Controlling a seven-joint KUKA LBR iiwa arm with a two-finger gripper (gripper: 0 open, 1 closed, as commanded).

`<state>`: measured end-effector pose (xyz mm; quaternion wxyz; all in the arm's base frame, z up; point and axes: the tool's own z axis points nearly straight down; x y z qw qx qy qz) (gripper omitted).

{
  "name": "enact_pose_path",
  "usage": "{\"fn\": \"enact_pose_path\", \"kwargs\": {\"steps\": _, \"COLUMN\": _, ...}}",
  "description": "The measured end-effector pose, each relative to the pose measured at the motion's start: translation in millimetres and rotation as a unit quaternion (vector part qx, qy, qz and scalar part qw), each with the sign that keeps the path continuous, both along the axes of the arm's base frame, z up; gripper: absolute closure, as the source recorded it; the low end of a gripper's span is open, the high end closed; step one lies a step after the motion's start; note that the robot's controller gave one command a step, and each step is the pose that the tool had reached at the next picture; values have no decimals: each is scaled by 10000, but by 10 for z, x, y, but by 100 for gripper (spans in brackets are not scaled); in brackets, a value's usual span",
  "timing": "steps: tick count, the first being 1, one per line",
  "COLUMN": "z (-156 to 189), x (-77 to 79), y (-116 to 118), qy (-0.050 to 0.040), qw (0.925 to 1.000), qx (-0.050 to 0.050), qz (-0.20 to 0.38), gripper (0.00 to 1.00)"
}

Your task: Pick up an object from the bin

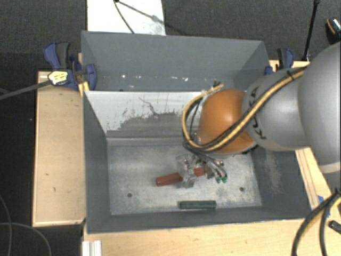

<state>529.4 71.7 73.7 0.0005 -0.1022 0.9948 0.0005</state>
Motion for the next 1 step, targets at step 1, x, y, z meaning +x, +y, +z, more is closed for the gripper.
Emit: {"fn": "enact_pose_path", "kwargs": {"steps": 1, "z": 1596, "x": -105, "y": 99, "qy": -46, "qw": 9999, "qx": 4, "qz": -134, "gripper": 100}}
